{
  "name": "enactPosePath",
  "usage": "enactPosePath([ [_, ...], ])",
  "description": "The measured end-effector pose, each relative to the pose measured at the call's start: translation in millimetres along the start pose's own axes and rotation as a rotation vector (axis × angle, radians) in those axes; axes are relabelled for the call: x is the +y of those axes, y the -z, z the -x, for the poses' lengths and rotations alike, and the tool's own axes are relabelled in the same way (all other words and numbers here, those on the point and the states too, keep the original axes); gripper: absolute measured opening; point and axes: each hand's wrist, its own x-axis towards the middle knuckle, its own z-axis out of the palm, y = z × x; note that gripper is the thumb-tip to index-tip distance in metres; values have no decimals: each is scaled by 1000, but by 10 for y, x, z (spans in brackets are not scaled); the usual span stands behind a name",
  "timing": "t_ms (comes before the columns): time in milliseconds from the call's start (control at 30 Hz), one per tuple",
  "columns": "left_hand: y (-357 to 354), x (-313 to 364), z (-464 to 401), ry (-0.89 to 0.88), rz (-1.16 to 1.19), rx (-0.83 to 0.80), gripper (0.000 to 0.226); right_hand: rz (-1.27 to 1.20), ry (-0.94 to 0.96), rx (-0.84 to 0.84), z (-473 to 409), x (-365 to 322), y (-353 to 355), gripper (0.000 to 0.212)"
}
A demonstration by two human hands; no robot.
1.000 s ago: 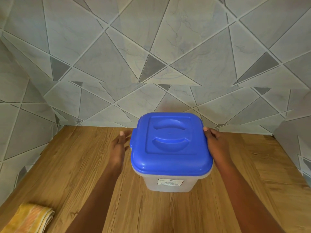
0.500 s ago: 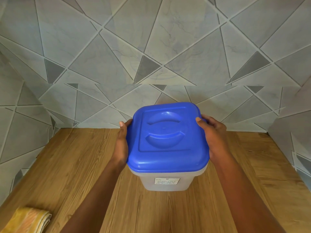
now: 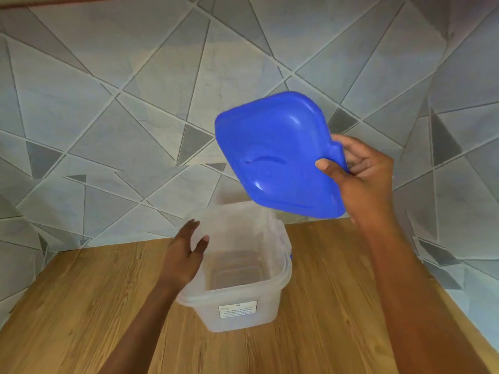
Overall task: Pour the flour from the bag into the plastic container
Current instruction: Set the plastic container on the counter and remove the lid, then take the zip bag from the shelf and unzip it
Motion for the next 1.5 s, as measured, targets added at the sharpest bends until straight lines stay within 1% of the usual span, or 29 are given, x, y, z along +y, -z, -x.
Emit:
enactPosePath([
  [67,-15,6,-6,-29,-106,-29,54,232,126,-68,46,21,160,25],
  [133,-19,18,-5,-48,-169,-35,55,506,249,-114,162,207,342,15],
  [200,-13,9,2,-43,-209,-27,55,740,339,-112,326,518,533,18],
  [267,-7,-6,36,-18,-232,-19,55,890,320,-92,539,872,711,20],
  [333,-2,-28,77,7,-254,-21,57,1048,232,-87,760,1234,828,14],
  [367,1,-42,92,13,-275,-27,58,1136,215,-93,847,1413,874,10],
  [400,2,-61,113,14,-301,-37,59,1220,226,-108,935,1593,917,11],
  [467,-4,-94,152,1,-341,-63,61,1366,250,-177,1076,1925,994,34],
  [500,-6,-101,168,-4,-357,-71,61,1417,242,-224,1143,2028,1023,42],
  [533,-5,-103,170,-5,-367,-71,61,1458,227,-259,1206,2112,1047,43],
  [600,0,-90,174,1,-378,-59,61,1519,221,-299,1351,2215,1104,30],
  [633,-2,-78,177,4,-383,-53,61,1525,231,-308,1418,2266,1137,25],
  [733,-13,-40,195,16,-386,-36,61,1517,124,-365,1606,2372,1259,34],
  [767,-15,-28,200,19,-383,-31,61,1528,75,-375,1664,2428,1315,33],
  [833,-14,-22,208,22,-377,-25,61,1557,-52,-411,1794,2581,1459,21],
  [867,-13,-20,209,22,-378,-23,61,1548,-130,-455,1830,2664,1535,26],
  [900,-14,-19,210,23,-381,-21,61,1551,-222,-529,1859,2743,1609,36],
  [933,-15,-19,209,28,-377,-17,60,1566,-313,-594,1888,2793,1666,39],
  [1000,-20,-6,220,42,-352,-1,60,1575,-350,-669,1945,2846,1721,37],
  [1067,-19,11,233,48,-332,14,59,1504,-386,-674,1941,2831,1729,38],
  [1167,-26,15,234,46,-319,22,59,1275,-487,-608,1906,2732,1694,47],
  [1200,-22,10,230,42,-313,27,58,1178,-491,-567,1880,2668,1657,49],
  [1267,-13,7,236,25,-279,54,55,993,-423,-445,1808,2474,1517,49],
  [1367,7,82,294,20,-189,149,48,773,-328,-266,1586,2024,1116,44],
  [1500,71,303,408,-22,-2,279,38,515,-152,-166,1171,1454,494,28],
])
